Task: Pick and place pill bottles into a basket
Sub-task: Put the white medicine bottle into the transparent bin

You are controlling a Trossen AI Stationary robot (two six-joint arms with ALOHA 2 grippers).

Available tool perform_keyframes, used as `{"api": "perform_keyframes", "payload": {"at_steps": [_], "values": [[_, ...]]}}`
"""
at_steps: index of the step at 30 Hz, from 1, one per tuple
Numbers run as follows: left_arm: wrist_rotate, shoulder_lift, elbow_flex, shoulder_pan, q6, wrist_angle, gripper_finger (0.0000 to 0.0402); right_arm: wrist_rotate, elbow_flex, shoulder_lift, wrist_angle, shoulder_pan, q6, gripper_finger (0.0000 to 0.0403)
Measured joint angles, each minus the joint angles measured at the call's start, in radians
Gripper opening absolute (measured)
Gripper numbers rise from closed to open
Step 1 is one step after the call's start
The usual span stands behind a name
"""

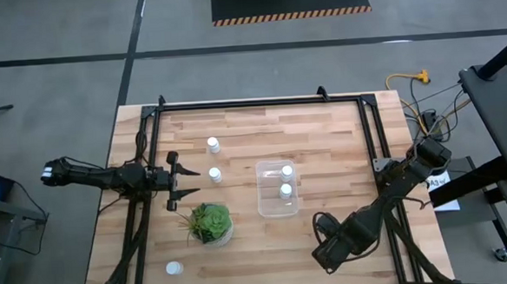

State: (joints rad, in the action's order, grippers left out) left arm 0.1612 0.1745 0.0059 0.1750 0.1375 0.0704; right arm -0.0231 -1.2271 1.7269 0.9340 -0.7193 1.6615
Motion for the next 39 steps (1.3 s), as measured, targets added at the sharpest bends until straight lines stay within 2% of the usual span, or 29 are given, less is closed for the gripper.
{"api": "perform_keyframes", "payload": {"at_steps": [13, 29, 39], "values": [[0.0, 0.0, 0.0, 0.0, 0.0, 0.0, 0.0207, 0.0, -0.088, -0.002, 0.017, 0.091, -0.179, 0.0147], [0.0, 0.0, 0.0, 0.0, 0.0, 0.0, 0.0207, -0.003, -0.332, -0.004, 0.263, 0.153, -0.312, 0.0147], [0.0, 0.0, 0.0, 0.0, 0.0, 0.0, 0.0207, -0.001, -0.392, -0.004, 0.299, 0.22, -0.4, 0.0147]]}}
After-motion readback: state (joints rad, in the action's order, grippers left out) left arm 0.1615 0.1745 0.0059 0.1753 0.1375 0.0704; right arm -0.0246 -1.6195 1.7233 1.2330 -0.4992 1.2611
